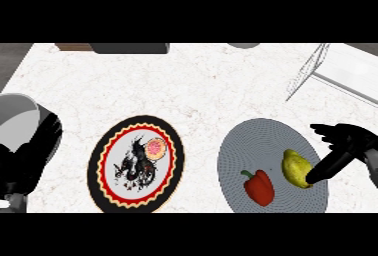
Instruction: Pick the pear from the placemat and place it in the tiered shelf
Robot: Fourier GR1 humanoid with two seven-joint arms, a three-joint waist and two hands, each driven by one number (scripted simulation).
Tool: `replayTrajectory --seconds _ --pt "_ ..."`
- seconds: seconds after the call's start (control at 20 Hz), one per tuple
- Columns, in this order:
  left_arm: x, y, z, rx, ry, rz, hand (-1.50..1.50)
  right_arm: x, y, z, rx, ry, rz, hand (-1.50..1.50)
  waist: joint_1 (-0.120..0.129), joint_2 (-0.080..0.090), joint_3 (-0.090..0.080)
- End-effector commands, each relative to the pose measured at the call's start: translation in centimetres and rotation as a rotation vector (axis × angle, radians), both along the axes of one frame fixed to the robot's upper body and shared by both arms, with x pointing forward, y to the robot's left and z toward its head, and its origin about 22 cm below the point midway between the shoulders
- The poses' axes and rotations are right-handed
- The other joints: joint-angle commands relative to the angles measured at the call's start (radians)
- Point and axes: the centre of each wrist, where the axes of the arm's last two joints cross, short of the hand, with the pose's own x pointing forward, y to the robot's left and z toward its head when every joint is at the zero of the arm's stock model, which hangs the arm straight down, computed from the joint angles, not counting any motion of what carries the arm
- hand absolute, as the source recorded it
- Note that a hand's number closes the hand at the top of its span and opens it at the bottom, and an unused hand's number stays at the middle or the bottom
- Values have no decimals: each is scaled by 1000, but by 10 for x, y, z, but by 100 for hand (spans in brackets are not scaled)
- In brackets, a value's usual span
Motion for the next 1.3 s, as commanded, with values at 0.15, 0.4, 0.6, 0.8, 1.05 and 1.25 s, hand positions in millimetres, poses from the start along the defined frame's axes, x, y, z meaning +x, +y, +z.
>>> replayTrajectory --seconds 0.15,0.4,0.6,0.8,1.05,1.25 --pt "-3 1 2 9 1 7 0 -2 -8 -18 -32 52 7 -150 -5 -1 0" --pt "-8 10 -7 8 20 13 0 -13 -5 -47 -44 55 31 -150 -5 -1 0" --pt "-24 0 3 9 -10 1 0 -11 10 -59 -22 35 22 -150 1 -2 0" --pt "-8 -8 -8 3 -6 -7 0 -5 5 -61 -20 64 28 -150 -1 0 0" --pt "6 1 -9 -5 6 5 0 -8 7 -69 3 68 13 150 -6 3 0" --pt "-2 -9 -4 -11 1 -20 0 -13 19 -72 23 52 51 150 -1 1 0"
